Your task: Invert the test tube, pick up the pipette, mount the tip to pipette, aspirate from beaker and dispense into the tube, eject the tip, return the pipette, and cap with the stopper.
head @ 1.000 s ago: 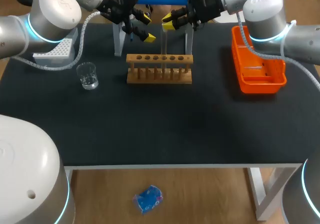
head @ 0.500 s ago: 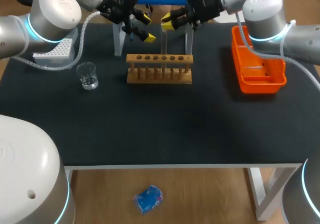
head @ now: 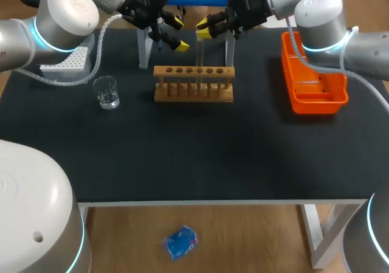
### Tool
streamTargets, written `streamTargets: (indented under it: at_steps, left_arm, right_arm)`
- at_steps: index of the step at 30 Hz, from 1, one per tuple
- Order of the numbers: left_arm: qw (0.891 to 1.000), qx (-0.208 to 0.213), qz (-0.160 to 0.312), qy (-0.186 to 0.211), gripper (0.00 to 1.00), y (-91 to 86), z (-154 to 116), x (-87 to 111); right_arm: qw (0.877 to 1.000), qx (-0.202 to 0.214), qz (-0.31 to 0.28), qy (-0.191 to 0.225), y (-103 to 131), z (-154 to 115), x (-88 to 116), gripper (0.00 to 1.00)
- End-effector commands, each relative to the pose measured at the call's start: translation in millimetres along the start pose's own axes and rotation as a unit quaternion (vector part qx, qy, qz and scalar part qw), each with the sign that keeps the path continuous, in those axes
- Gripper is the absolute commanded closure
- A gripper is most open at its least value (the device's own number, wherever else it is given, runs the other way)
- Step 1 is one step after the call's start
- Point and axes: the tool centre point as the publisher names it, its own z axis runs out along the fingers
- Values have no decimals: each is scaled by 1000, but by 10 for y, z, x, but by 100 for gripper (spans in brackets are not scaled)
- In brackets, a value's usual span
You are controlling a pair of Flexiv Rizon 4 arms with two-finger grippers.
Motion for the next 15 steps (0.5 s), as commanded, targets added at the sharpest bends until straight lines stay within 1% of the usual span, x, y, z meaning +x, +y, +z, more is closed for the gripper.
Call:
streamTargets:
  at_steps: [1, 15]
  left_arm:
    - [1000, -2, -1, 2, 0, -6, -10, -11]
    - [1000, -2, -1, 2, 0, -6, -10, -11]
  right_arm:
    - [1000, 1, 1, 3, -13, 3, -15, 100]
    - [1000, 2, 7, 3, -71, 34, 5, 100]
